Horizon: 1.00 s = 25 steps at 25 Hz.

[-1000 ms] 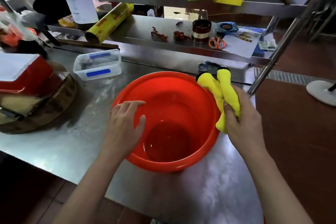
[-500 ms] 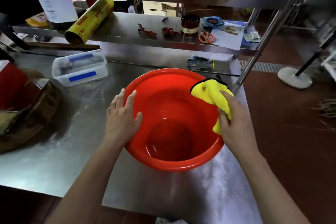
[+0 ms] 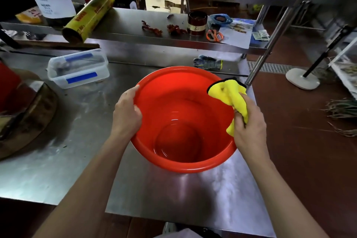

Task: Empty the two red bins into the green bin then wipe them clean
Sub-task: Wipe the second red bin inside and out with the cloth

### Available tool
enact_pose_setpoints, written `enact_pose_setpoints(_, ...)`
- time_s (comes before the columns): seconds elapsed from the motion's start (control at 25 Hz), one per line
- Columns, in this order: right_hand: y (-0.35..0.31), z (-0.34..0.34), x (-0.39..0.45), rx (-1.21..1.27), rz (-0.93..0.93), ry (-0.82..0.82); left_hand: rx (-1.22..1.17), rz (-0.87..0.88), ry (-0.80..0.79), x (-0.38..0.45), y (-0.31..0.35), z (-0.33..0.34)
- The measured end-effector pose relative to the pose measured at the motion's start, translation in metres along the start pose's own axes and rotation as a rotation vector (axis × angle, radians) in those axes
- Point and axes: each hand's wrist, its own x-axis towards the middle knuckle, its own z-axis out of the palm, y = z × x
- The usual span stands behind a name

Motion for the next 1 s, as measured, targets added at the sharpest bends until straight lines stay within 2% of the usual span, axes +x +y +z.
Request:
enact_pose_setpoints(0.16,0.002,-0.007,-0.005,0.046,0.073,0.037,-0.077,0.103,0.057,-0.001,0.008,-0.004)
enact_pose_setpoints(0.36,0.006,-0.006,-0.002,-0.003,0.047,0.041,-0.045,0.310,0.094,-0.007,0.018,-0.018)
enact_pose_setpoints(0.64,0.014,0.018,-0.020,-0.241,-0.054,0.101,-0.013,0.355,0.168,-0.019,0.021,-0.017)
enact_pose_setpoints(0.8,0.018,0.021,-0.031,-0.331,-0.018,0.135,0.229,0.419,0.165,-0.021,0.024,-0.016)
enact_pose_setpoints(0.88,0.018,0.020,-0.031,-0.345,-0.006,0.132,0.392,0.386,0.077,-0.027,0.025,-0.015)
enact_pose_setpoints(1.0,0.016,0.021,-0.030,-0.344,-0.012,0.129,0.485,0.303,0.003,-0.041,0.023,-0.011)
